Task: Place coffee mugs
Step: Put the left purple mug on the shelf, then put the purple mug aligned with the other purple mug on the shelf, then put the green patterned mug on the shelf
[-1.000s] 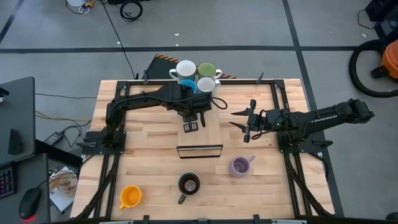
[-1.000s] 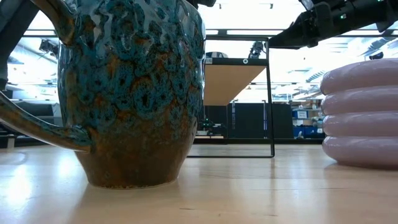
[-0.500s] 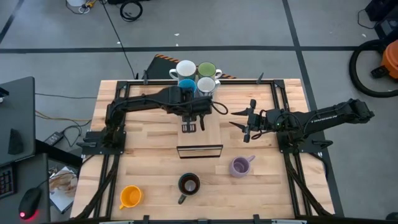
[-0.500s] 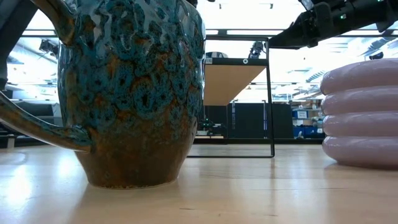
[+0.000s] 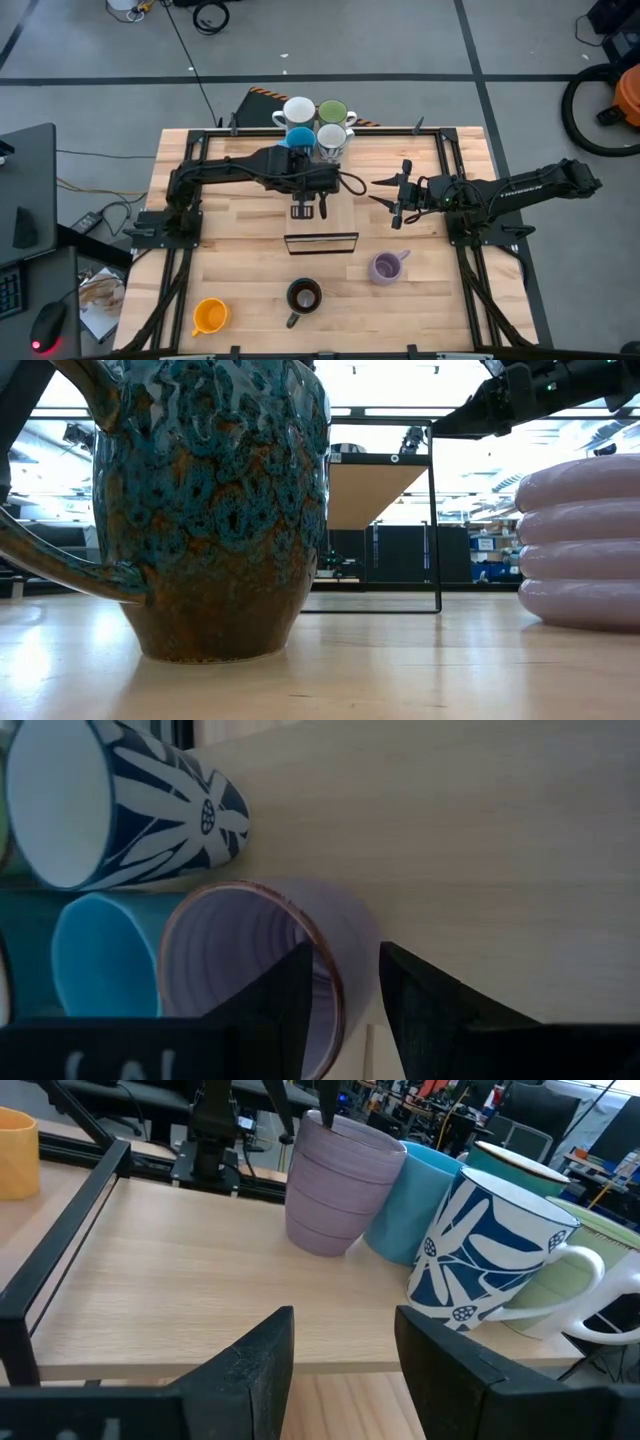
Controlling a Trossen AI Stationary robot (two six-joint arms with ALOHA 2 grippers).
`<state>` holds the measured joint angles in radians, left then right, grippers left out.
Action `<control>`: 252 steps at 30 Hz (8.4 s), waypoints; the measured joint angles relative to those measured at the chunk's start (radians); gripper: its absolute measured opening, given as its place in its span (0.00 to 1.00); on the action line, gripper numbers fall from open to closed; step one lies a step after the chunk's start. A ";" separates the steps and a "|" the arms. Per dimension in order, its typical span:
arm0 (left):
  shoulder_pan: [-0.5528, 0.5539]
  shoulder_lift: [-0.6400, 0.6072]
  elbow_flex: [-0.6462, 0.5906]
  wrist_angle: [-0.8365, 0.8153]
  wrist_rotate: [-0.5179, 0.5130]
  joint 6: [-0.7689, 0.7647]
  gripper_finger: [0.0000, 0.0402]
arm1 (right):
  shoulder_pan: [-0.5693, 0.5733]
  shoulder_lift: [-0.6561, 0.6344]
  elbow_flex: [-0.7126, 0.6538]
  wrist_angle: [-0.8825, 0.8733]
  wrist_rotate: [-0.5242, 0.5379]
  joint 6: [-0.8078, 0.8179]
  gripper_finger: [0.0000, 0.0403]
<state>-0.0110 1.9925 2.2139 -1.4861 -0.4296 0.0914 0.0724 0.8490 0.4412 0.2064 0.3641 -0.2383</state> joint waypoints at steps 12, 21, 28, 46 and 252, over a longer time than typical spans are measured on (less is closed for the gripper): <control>0.000 -0.085 0.000 0.000 0.024 -0.019 0.31 | 0.003 0.000 0.000 -0.012 0.005 0.001 0.45; -0.064 -0.333 -0.210 0.273 0.058 -0.001 0.31 | 0.039 0.000 0.000 -0.028 0.017 0.001 0.45; -0.094 -0.559 -0.575 0.549 0.035 -0.023 0.31 | 0.099 0.004 0.000 -0.032 0.100 0.003 0.45; -0.097 -0.860 -1.175 1.000 0.009 0.071 0.31 | 0.264 0.213 0.294 -0.619 0.064 0.337 0.42; -0.590 -0.527 -1.023 0.878 0.442 -0.688 0.31 | 0.530 0.916 1.071 -1.331 0.154 0.846 0.49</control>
<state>-0.6015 1.4658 1.1906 -0.6081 0.0127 -0.5964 0.6025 1.7651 1.5125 -1.1246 0.5183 0.6074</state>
